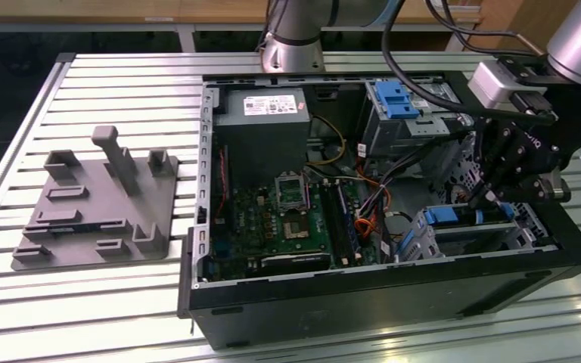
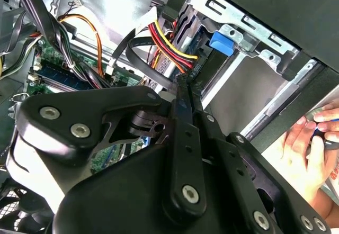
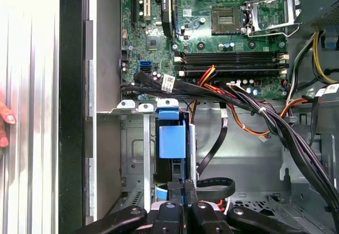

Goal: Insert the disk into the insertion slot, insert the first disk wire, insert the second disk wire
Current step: 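Insert the second disk wire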

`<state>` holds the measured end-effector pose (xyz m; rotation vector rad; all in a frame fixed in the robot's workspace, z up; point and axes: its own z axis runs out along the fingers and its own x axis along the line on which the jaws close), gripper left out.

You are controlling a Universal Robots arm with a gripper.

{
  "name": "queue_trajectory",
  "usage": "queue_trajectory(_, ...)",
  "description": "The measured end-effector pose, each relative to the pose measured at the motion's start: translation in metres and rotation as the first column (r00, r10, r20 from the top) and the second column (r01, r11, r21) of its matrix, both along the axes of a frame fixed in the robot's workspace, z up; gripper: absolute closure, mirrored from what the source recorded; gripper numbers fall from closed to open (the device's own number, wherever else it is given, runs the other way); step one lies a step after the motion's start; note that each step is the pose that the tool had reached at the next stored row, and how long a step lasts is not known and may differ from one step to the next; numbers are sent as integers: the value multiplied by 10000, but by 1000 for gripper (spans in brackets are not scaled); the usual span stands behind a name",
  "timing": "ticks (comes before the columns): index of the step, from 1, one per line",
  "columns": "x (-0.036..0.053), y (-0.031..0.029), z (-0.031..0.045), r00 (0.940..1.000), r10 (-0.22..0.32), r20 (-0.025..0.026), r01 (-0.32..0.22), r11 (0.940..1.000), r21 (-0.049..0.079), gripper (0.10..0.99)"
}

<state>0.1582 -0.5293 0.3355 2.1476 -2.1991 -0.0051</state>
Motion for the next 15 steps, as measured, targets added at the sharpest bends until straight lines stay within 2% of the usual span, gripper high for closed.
queue_trajectory(15,0,0,-30,10000,0,0,0,10000,-47,945)
